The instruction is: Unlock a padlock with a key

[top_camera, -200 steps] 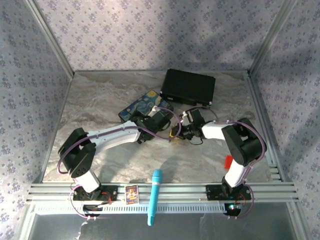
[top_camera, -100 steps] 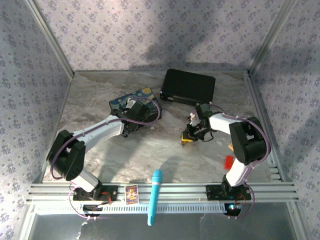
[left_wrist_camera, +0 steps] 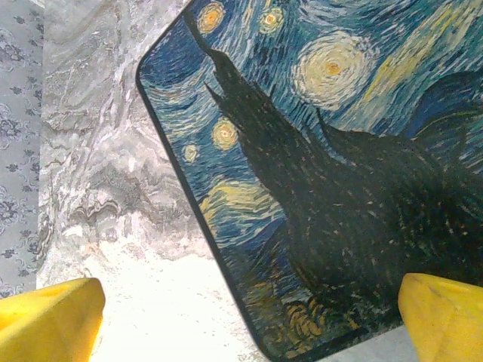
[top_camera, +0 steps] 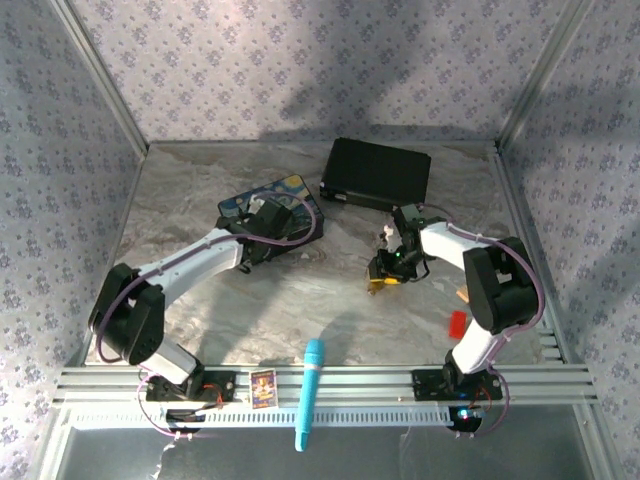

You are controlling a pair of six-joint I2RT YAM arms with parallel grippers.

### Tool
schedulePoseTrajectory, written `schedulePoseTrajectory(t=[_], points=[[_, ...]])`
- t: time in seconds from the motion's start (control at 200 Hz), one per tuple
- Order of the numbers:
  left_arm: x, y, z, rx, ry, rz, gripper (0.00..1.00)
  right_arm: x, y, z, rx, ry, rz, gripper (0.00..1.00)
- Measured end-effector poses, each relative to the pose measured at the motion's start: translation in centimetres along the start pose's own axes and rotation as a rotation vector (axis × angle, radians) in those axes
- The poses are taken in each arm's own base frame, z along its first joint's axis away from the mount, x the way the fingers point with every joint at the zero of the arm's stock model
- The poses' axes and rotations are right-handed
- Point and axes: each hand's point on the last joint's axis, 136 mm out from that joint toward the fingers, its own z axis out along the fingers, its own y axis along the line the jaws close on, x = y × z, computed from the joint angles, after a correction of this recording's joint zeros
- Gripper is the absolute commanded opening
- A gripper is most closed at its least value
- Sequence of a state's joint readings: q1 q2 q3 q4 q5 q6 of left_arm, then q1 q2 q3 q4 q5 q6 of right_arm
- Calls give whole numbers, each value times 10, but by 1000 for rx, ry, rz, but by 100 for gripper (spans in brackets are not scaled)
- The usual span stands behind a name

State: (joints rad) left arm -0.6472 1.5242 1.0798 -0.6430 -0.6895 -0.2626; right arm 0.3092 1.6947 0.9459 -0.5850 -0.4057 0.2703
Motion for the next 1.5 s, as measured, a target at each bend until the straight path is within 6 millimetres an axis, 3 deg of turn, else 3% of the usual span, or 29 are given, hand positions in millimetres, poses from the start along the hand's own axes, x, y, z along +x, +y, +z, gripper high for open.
schedulePoseTrajectory(t=[0.155, 0.18, 0.22, 0.24, 0.385, 0.57, 0.755, 0.949, 1.109, 1.179, 1.289, 1.499], points=[[-7, 21, -12, 44, -30, -95, 100, -3, -8, -9, 72, -33, -13, 60], [-9, 26, -15, 53, -46, -129, 100, -5, -9, -11, 87, -46, -21, 69], [-11, 37, -20, 59, -73, -188, 100, -9, -11, -18, 109, -77, -29, 95], [-12, 43, -23, 61, -87, -219, 100, -11, -11, -22, 121, -94, -33, 99], [-4, 87, -31, 55, -150, -451, 100, -32, -10, -61, 189, -271, -73, 99], [28, 125, -9, -7, -131, -651, 100, -58, -19, -106, 260, -473, -69, 99], [60, 141, 10, -107, -121, -682, 100, -71, -42, -133, 339, -642, -62, 99], [80, 155, 25, -221, -170, -729, 100, -69, -74, -155, 474, -780, -57, 99], [88, 153, 45, -282, -172, -681, 100, -68, -110, -181, 568, -907, 14, 99], [88, 151, 55, -298, -176, -656, 100, -67, -130, -186, 597, -954, 59, 99], [93, 145, 73, -292, -188, -634, 100, -61, -153, -177, 623, -992, 98, 99], [79, 145, 100, -236, -234, -641, 100, -61, -173, -146, 613, -1013, 83, 99]])
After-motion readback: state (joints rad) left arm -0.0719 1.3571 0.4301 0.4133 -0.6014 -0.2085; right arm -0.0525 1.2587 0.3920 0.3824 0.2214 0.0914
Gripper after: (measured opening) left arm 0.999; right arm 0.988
